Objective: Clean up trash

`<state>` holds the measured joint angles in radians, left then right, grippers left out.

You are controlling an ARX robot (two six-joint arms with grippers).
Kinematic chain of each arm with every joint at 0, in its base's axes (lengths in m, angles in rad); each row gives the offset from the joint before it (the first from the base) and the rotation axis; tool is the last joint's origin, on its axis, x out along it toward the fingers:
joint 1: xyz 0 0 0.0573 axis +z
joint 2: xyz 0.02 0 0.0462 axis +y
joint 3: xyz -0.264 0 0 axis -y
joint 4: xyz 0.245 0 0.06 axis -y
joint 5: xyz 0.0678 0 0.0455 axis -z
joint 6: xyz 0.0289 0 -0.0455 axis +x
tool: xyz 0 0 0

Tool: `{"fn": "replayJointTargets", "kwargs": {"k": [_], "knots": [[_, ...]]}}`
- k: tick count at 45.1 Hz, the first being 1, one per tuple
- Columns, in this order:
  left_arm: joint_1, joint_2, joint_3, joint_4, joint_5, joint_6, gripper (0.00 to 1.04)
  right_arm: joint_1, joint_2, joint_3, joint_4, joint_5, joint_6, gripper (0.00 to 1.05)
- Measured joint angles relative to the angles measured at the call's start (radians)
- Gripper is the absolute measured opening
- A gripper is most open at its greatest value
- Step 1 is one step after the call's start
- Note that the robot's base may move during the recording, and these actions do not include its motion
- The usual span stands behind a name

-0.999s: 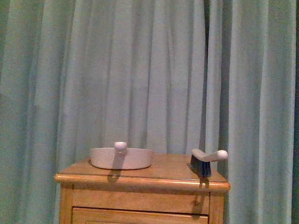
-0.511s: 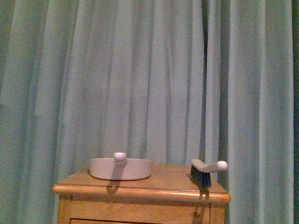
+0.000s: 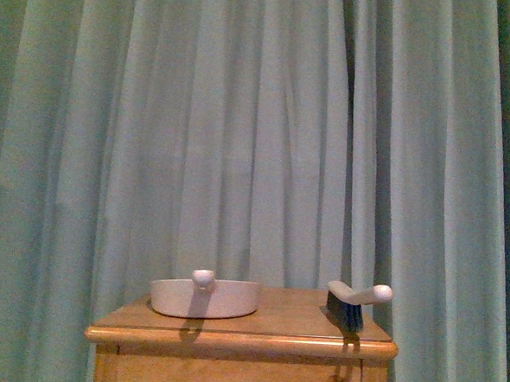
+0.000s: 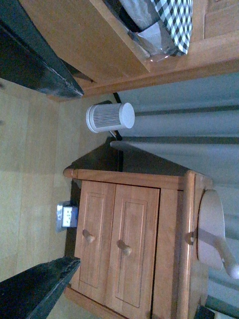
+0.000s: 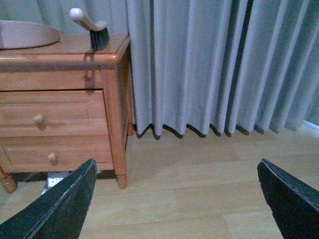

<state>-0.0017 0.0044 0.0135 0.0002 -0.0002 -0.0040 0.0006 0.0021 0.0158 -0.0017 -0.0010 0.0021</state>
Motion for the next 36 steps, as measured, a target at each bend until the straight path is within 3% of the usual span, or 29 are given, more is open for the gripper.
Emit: {"fn": "replayJointTargets", "kwargs": {"k": [36], "knots": [[0.000, 0.000, 0.000, 0.000, -0.001, 0.000, 0.97, 0.000, 0.000, 0.000, 0.000, 0.000, 0.000, 0.97]]}}
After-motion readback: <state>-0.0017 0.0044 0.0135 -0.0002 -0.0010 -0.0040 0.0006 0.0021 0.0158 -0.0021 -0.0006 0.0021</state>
